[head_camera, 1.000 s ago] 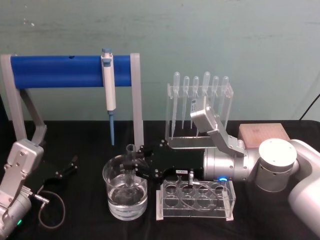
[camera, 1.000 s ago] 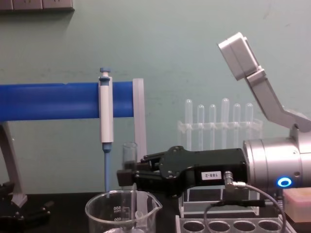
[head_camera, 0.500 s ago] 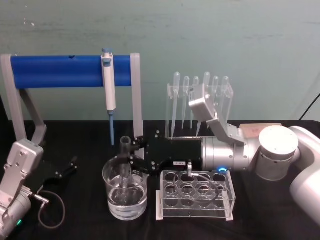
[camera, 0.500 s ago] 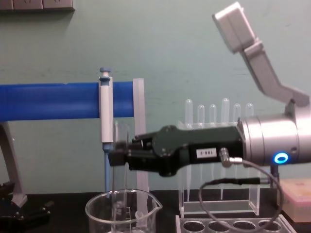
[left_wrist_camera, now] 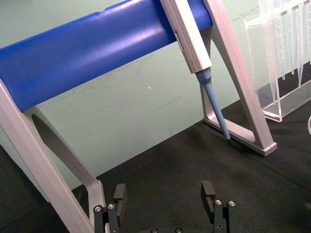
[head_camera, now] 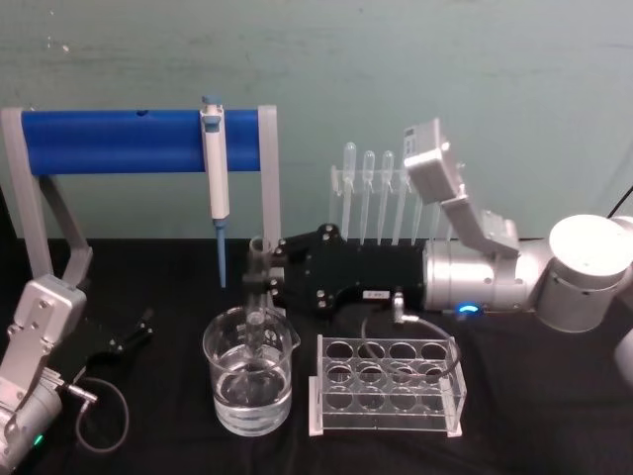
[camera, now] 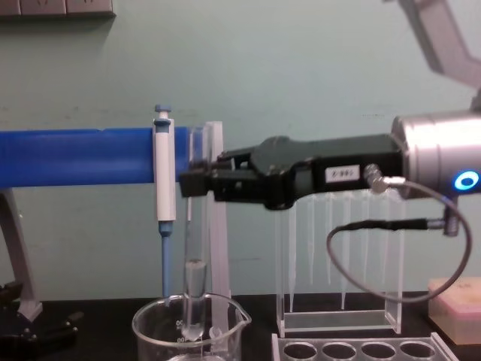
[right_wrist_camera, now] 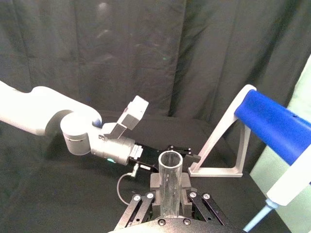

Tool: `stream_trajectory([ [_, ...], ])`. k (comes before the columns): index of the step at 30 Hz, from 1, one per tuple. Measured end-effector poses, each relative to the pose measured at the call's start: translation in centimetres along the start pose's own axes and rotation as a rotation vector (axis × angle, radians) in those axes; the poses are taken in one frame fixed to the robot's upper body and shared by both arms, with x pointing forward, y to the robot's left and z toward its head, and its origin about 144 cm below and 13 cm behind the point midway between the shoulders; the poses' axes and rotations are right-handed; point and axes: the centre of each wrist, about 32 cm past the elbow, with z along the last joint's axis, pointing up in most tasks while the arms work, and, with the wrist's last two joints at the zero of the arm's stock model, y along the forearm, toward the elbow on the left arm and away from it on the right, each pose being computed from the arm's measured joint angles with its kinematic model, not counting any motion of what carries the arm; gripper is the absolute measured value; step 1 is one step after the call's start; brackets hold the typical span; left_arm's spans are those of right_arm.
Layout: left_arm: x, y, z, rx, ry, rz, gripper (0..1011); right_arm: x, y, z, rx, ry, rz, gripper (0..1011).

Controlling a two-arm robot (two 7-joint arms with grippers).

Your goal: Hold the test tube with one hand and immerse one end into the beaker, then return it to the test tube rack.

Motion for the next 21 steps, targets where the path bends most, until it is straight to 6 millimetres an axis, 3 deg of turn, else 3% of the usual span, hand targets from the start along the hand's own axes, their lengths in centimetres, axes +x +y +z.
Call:
stream_trajectory([
  [18, 0.0, 0.0, 0.0, 0.000, 0.000, 0.000, 1000, -2.1, -5.4, 3.1, 0.013, -0.030, -0.097, 241],
  [19, 0.0, 0.0, 0.0, 0.000, 0.000, 0.000, 1000, -3.0, -7.5, 2.7, -0.006, -0.015, -0.139, 239],
  [21, 0.0, 0.0, 0.0, 0.000, 0.000, 0.000, 1000, -3.6, -8.6, 1.9, -0.019, 0.002, -0.160, 239],
])
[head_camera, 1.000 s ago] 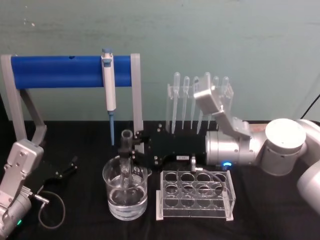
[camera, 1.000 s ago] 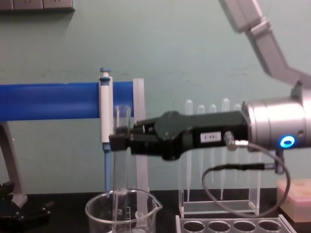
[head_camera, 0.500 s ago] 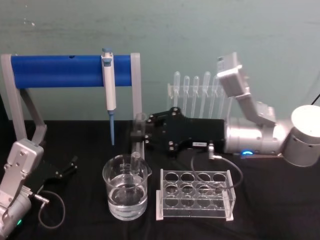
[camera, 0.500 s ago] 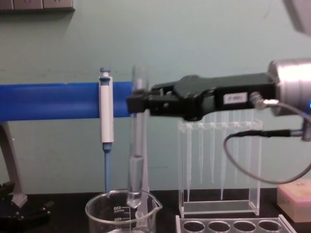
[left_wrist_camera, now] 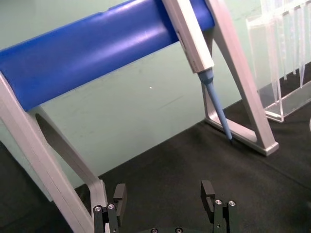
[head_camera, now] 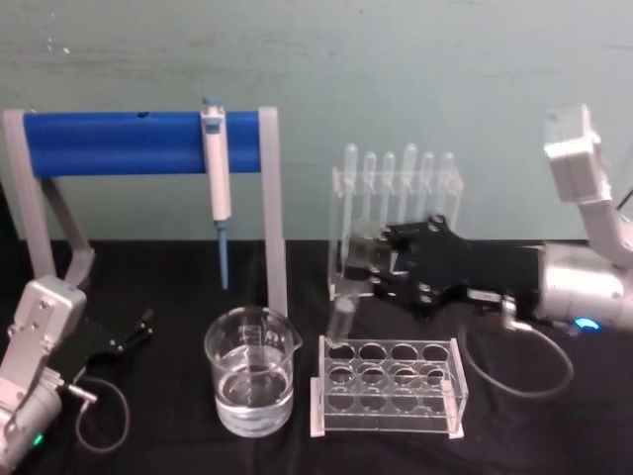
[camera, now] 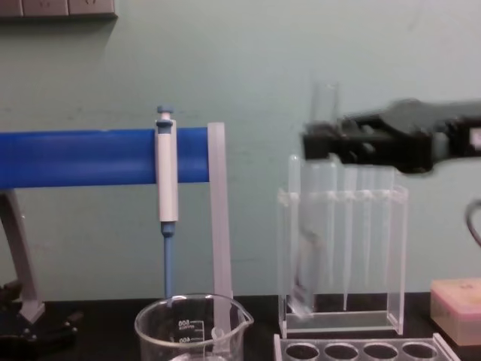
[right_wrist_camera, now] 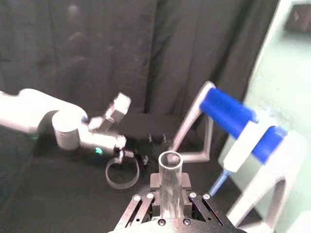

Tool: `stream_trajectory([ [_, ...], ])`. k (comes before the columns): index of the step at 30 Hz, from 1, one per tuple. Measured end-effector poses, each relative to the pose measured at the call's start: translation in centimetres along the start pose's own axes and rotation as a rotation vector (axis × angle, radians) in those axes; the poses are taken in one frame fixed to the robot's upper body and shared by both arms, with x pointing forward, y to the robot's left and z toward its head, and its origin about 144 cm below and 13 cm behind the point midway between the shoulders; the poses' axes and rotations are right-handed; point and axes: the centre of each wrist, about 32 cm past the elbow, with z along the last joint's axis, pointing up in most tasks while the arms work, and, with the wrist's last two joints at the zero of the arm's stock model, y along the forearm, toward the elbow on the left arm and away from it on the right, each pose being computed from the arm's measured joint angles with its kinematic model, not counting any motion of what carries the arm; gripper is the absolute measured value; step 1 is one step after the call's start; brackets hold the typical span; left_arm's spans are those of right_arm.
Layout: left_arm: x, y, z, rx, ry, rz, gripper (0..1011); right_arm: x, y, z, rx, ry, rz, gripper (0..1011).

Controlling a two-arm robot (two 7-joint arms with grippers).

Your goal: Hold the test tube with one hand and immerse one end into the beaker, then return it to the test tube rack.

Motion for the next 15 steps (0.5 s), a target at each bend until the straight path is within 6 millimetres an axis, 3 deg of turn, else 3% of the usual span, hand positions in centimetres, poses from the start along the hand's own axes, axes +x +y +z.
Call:
stream_trajectory([
  [3, 0.00, 0.00, 0.00, 0.000, 0.000, 0.000, 1000, -0.29, -0.52, -0.97, -0.004, 0.023, -0.008, 239],
  [15, -0.03, -0.01, 0.00, 0.000, 0.000, 0.000, 1000, -0.09, -0.20, -0.35, 0.003, 0.009, -0.003, 239],
])
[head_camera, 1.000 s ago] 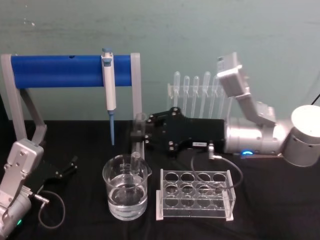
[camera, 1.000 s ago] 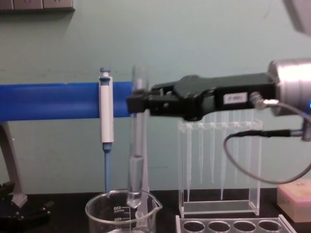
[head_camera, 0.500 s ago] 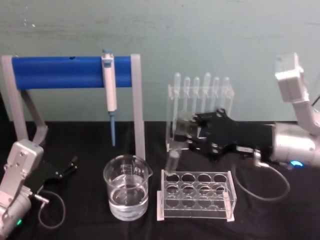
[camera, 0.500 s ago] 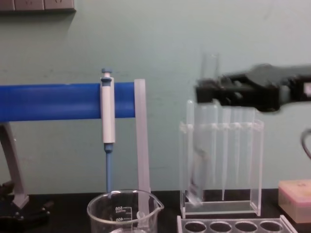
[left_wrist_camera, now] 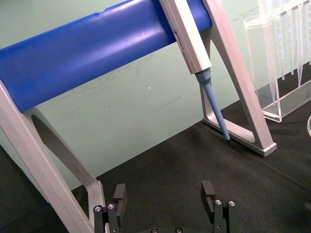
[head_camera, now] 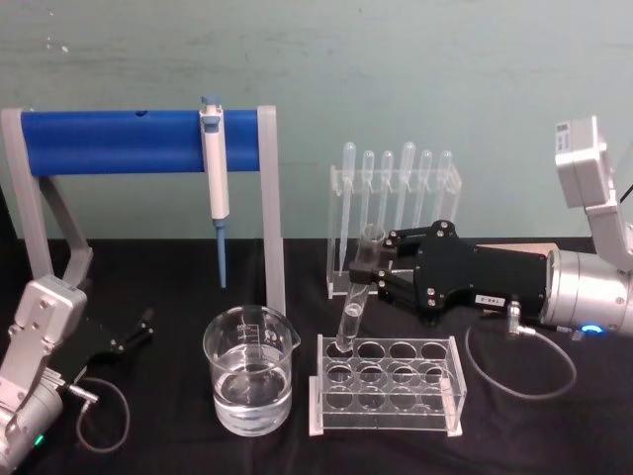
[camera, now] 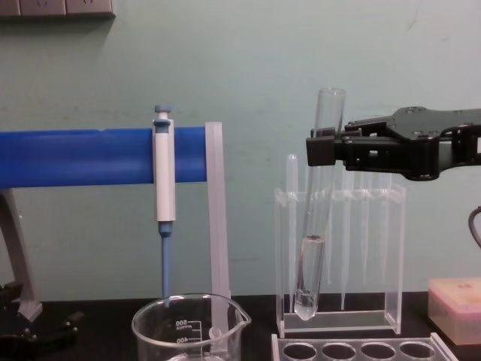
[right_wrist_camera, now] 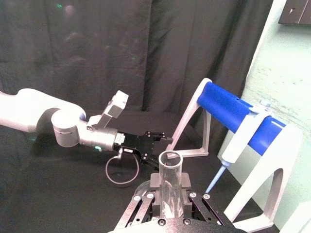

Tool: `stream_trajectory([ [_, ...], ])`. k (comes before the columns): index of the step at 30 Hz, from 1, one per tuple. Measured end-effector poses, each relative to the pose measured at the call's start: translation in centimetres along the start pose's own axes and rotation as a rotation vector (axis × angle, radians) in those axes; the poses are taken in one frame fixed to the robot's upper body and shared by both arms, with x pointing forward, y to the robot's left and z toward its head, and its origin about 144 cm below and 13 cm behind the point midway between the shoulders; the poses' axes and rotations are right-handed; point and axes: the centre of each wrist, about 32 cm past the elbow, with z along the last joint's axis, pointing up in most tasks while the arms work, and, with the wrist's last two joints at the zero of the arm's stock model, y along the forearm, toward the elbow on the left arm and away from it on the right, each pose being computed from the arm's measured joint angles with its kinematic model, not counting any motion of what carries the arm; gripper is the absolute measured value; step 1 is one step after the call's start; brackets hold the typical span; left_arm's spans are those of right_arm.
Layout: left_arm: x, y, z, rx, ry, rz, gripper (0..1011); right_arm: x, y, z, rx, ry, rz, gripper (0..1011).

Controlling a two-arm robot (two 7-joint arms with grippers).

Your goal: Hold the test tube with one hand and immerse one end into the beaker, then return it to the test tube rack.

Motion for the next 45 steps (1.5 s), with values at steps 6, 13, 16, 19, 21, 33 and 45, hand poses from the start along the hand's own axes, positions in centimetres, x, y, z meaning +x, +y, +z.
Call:
stream_trajectory([
  [6, 0.0, 0.0, 0.0, 0.000, 0.000, 0.000, 1000, 0.0, 0.1, 0.1, -0.001, -0.003, 0.001, 241],
  [13, 0.0, 0.0, 0.0, 0.000, 0.000, 0.000, 1000, 0.0, 0.4, -0.1, 0.003, -0.002, 0.005, 241],
  [16, 0.0, 0.0, 0.0, 0.000, 0.000, 0.000, 1000, 0.0, 0.5, -0.1, 0.003, -0.006, 0.004, 239],
  [19, 0.0, 0.0, 0.0, 0.000, 0.000, 0.000, 1000, 0.0, 0.2, -0.2, 0.000, -0.006, -0.003, 241],
  [21, 0.0, 0.0, 0.0, 0.000, 0.000, 0.000, 1000, 0.0, -0.1, -0.3, -0.002, -0.006, -0.011, 239],
  [33, 0.0, 0.0, 0.0, 0.000, 0.000, 0.000, 1000, -0.3, -1.3, -0.6, -0.016, -0.001, -0.039, 241],
  [45, 0.0, 0.0, 0.0, 0.000, 0.000, 0.000, 1000, -0.9, -2.8, -1.3, -0.023, 0.019, -0.076, 239],
])
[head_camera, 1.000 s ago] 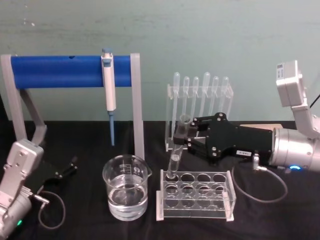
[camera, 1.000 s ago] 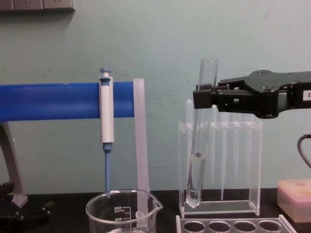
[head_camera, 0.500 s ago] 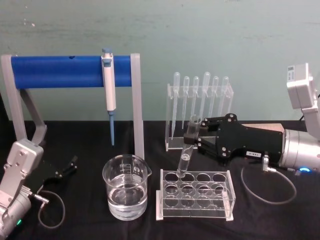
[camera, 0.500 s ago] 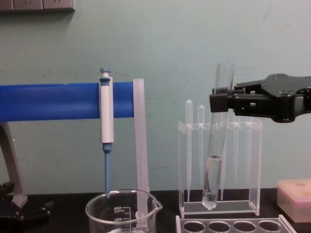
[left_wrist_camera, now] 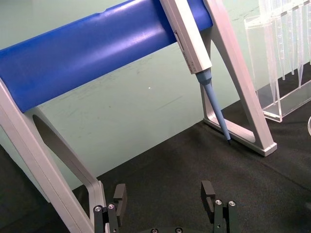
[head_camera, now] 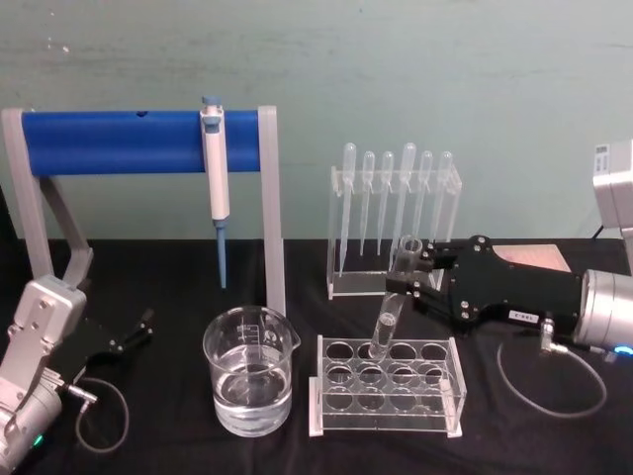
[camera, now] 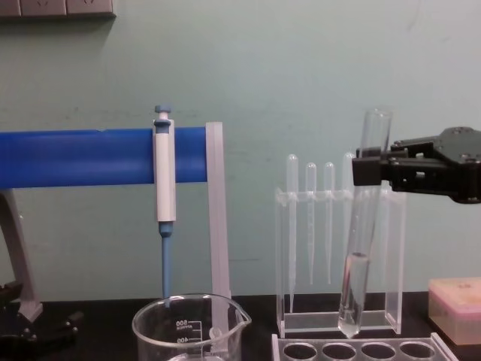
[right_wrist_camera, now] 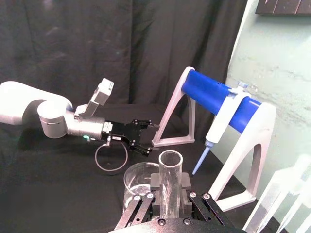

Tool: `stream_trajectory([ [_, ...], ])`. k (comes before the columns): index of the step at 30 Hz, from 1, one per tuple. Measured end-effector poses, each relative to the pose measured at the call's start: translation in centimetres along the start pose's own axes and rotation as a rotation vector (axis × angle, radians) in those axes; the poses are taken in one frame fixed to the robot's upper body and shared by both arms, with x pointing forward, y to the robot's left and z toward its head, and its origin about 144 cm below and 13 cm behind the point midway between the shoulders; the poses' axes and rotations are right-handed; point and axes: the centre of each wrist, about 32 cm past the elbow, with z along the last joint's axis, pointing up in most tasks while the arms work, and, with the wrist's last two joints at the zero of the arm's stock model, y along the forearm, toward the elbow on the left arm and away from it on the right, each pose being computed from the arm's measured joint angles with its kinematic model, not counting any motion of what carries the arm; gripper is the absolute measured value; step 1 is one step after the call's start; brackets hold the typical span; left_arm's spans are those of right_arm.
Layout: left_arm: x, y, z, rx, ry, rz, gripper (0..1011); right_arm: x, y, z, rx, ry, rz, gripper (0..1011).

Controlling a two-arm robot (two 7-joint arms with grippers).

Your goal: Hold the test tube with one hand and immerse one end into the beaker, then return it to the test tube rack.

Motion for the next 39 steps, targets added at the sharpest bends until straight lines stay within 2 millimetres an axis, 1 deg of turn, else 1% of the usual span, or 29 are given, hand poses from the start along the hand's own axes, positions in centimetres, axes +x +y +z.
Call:
stream_trajectory([
  [15, 0.0, 0.0, 0.0, 0.000, 0.000, 0.000, 1000, -0.5, -0.1, -1.3, -0.007, 0.030, -0.013, 239],
  [39, 0.0, 0.0, 0.0, 0.000, 0.000, 0.000, 1000, -0.6, 0.3, -3.0, -0.020, 0.049, -0.012, 239],
])
